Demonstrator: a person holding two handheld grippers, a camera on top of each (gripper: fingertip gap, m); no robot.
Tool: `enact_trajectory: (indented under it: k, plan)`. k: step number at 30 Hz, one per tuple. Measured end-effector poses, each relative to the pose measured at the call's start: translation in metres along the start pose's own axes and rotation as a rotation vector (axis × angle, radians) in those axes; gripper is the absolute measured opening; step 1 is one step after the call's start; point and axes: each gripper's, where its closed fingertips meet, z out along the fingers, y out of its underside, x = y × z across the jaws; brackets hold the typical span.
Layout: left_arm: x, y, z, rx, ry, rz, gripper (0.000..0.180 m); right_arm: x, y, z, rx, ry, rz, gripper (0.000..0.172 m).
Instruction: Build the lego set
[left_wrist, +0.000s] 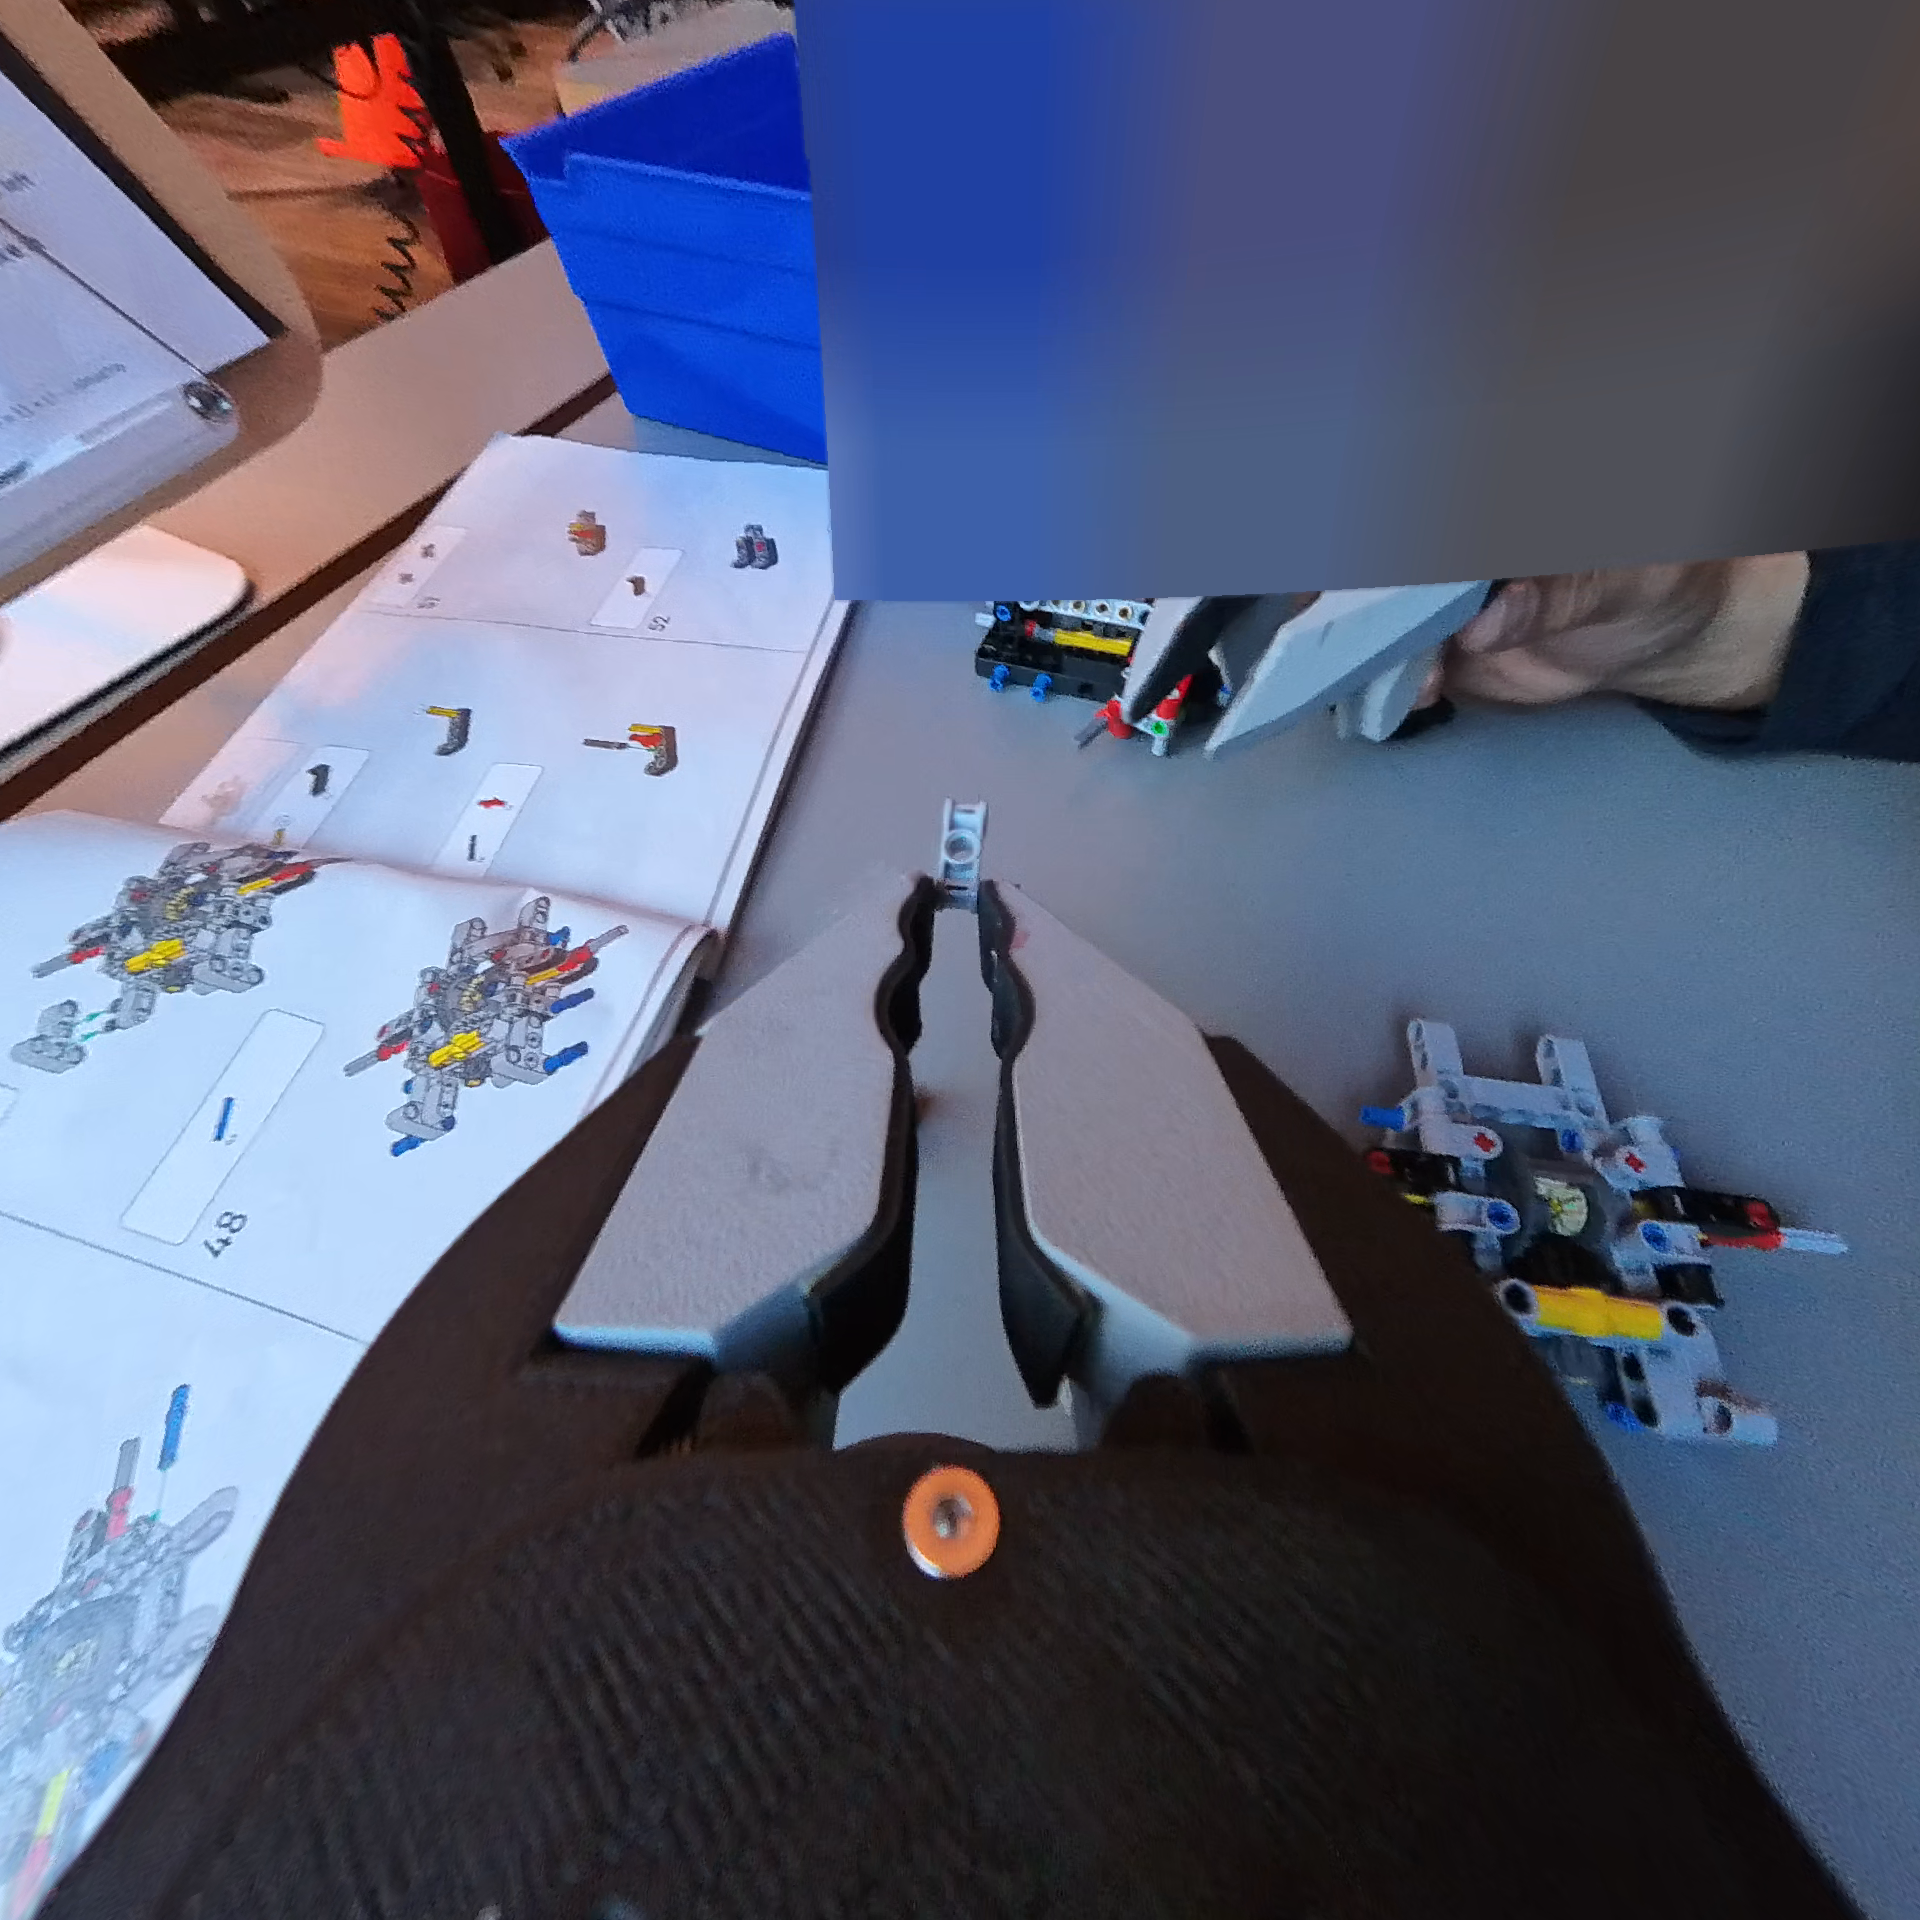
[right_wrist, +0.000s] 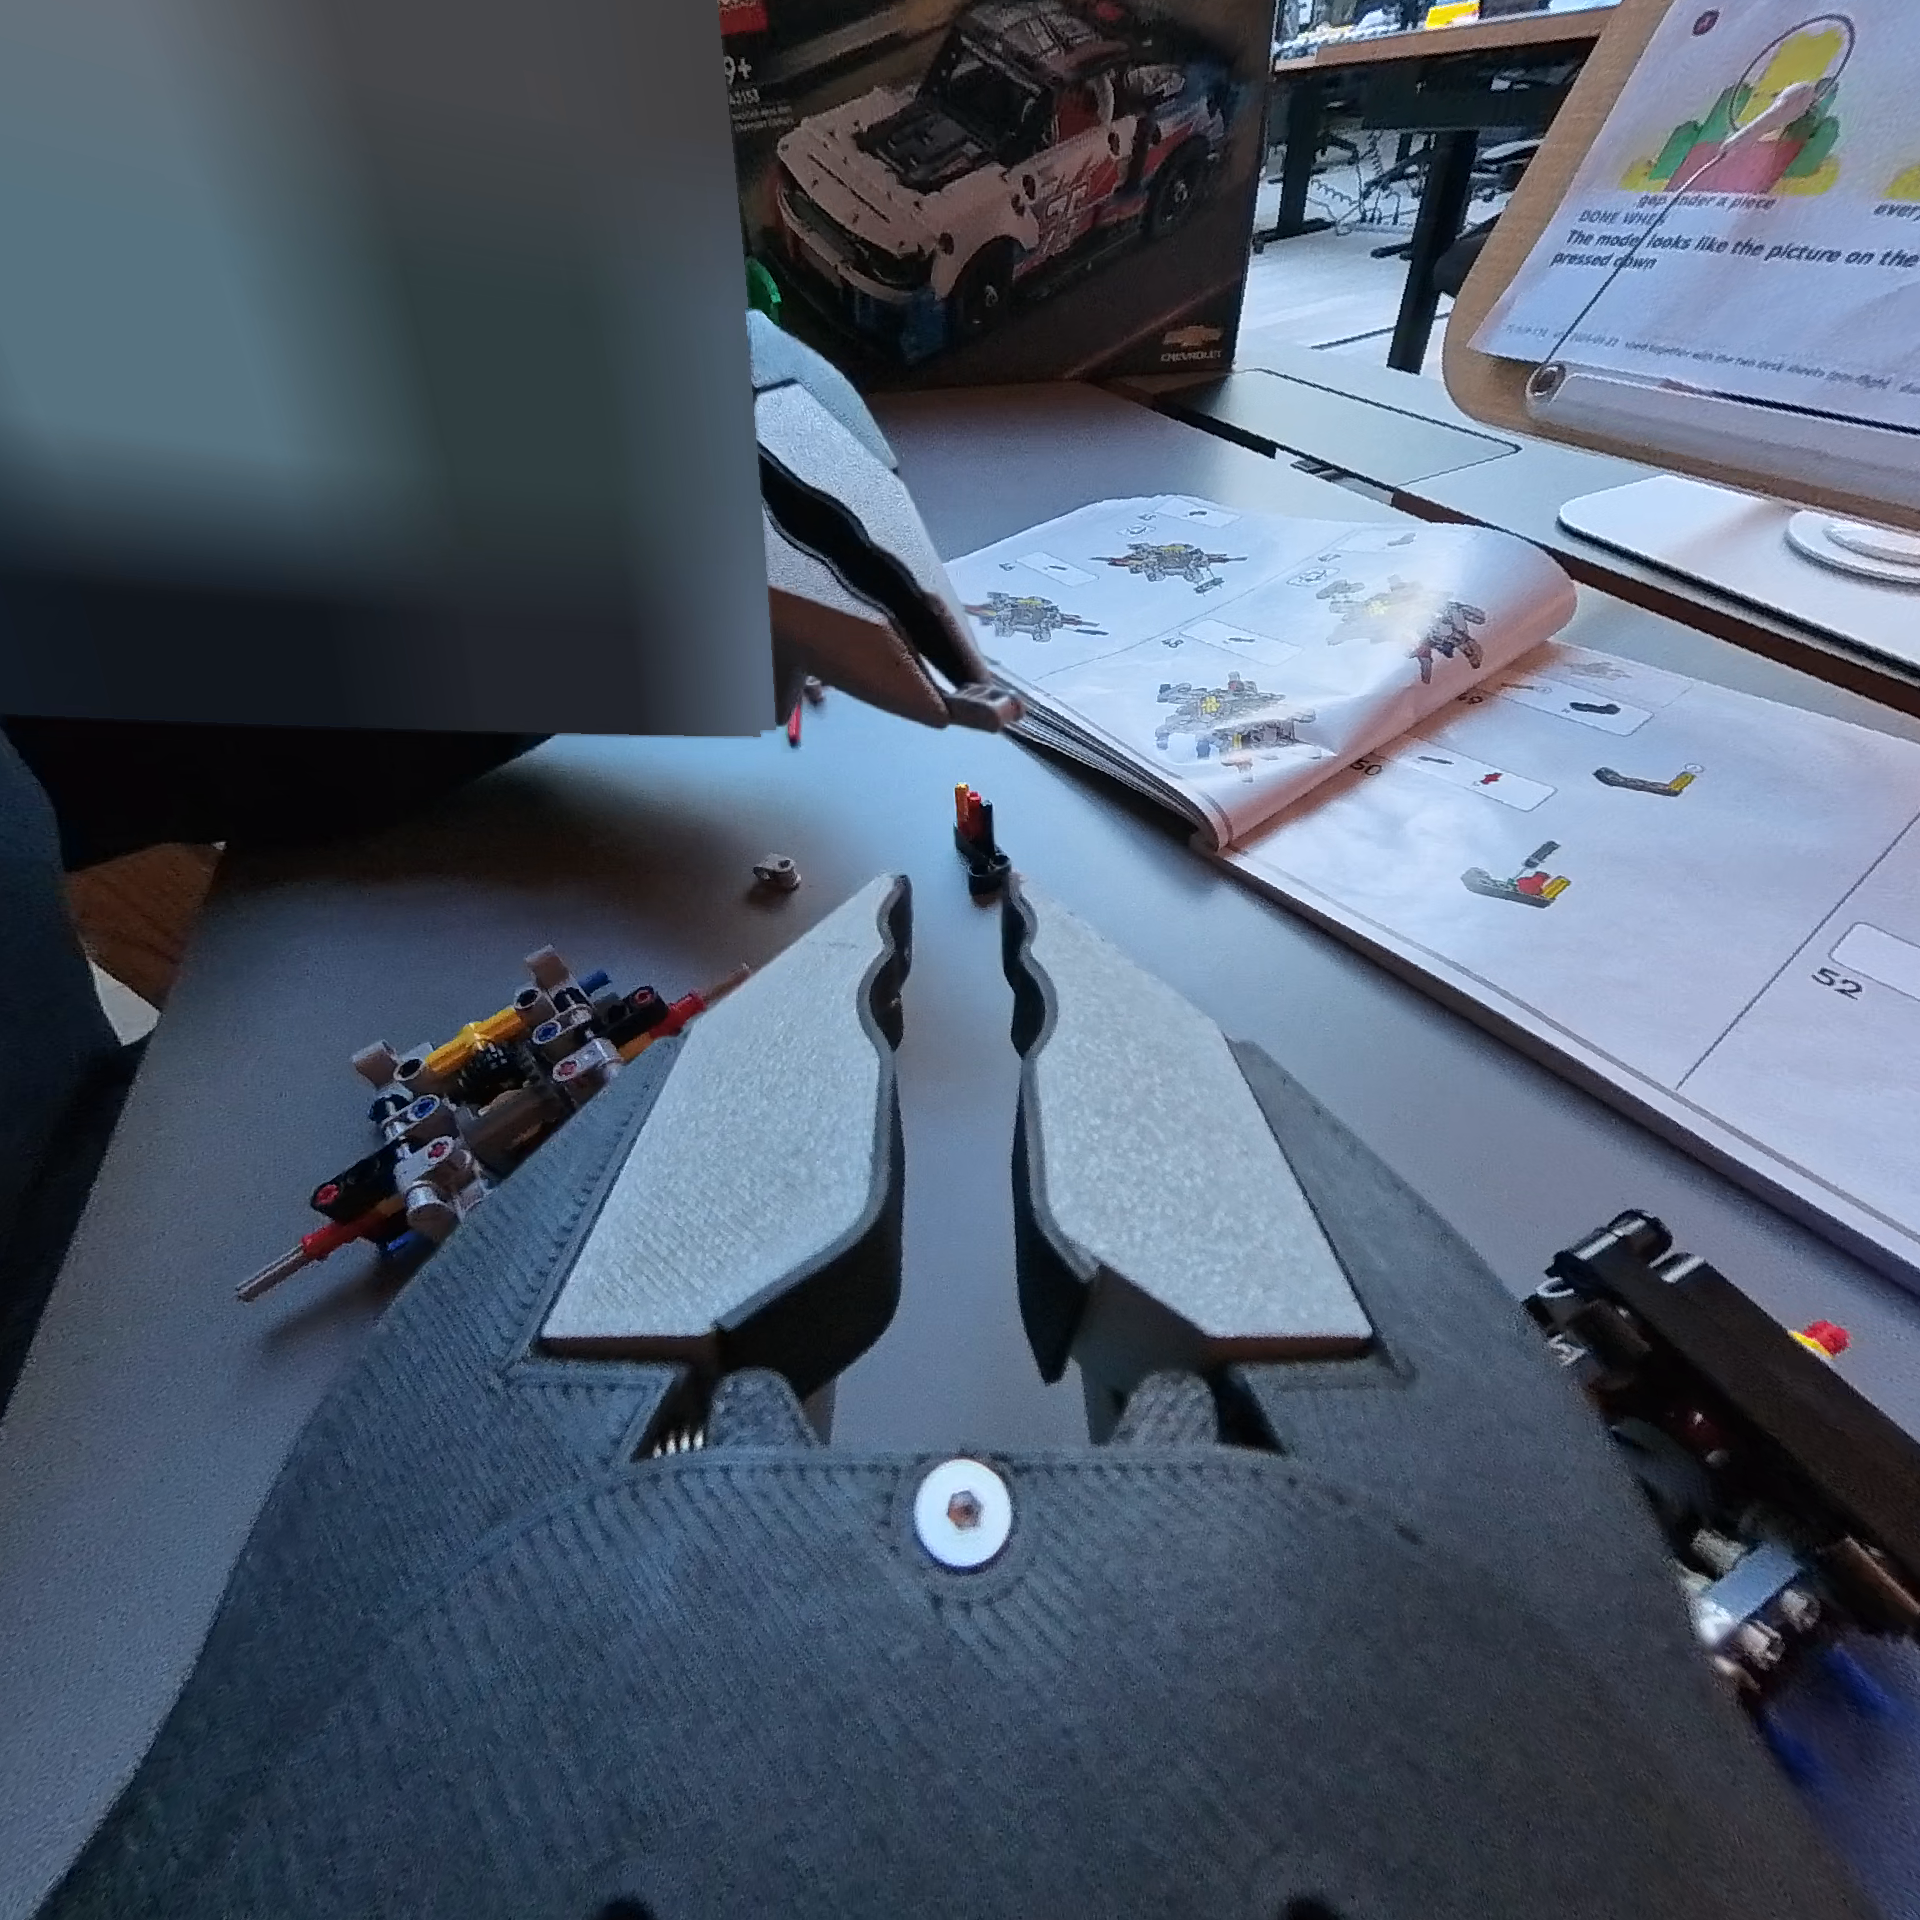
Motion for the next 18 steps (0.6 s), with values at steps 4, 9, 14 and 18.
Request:
enact_trajectory:
  k: [4, 9, 14, 18]
  plan:
    - [-0.001, 0.011, 0.007, -0.09, -0.023, -0.038, 0.006, 0.0, 0.004, 0.002, -0.013, -0.007, 0.006, 0.014]
    - [0.02, 0.027, 0.016, -0.186, 0.044, 0.055, 0.006, 0.003, 0.006, 0.003, -0.028, 0.001, -0.004, 0.015]
    - [0.025, 0.021, 0.018, -0.161, 0.049, 0.057, 0.005, 0.002, 0.009, 0.006, -0.055, -0.003, -0.021, 0.014]
    - [0.029, 0.02, 0.018, -0.165, 0.051, 0.086, 0.005, -0.002, 0.01, 0.007, -0.064, -0.013, -0.052, 0.014]
